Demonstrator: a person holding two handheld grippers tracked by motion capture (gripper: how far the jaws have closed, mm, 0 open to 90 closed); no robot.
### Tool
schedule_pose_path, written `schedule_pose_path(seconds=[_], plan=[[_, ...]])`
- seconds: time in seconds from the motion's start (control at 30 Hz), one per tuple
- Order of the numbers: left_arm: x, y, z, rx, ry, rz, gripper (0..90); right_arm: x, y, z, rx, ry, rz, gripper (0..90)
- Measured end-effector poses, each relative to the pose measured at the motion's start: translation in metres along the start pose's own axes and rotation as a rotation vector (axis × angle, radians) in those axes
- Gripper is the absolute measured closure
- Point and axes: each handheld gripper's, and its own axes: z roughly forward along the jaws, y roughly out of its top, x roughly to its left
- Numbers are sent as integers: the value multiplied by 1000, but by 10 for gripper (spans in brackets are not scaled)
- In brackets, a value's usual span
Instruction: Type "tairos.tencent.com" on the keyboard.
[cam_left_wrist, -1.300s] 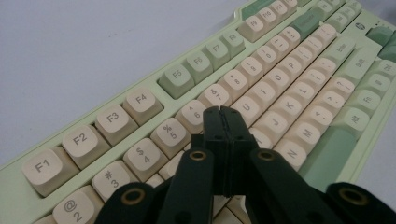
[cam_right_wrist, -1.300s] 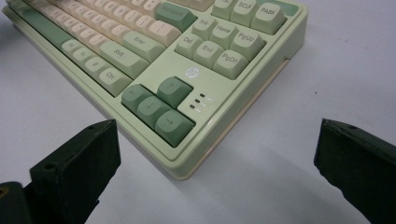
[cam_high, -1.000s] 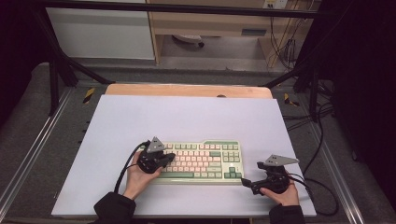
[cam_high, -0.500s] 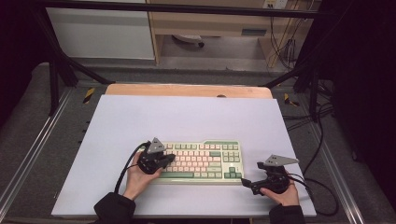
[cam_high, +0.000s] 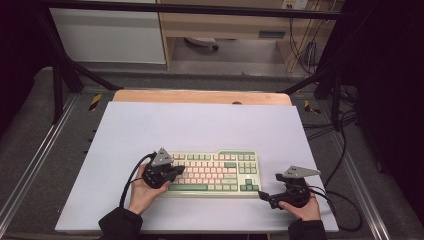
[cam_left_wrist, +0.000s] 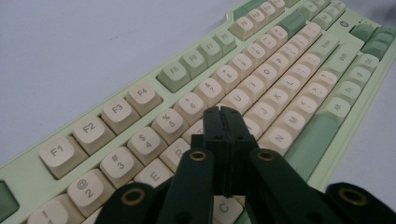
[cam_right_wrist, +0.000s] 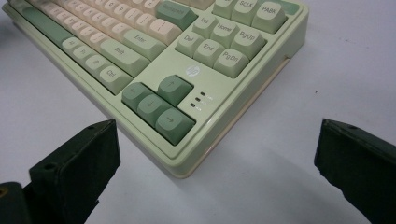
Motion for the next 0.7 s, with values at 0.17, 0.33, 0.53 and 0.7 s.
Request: schedule_pose_path(seconds=[0.17, 0.33, 0.53, 0.7], plan=[[2, -4, -8, -4, 3, 0, 896, 0, 0, 0, -3, -2, -3, 7], [3, -9, -15, -8, 6, 2, 896, 0, 0, 0, -2, -1, 0, 7], [6, -14, -21, -6, 13, -3, 896, 0, 0, 0, 0, 0, 1, 7], [8, -18, -25, -8, 17, -9, 896, 0, 0, 0, -1, 1, 4, 7]])
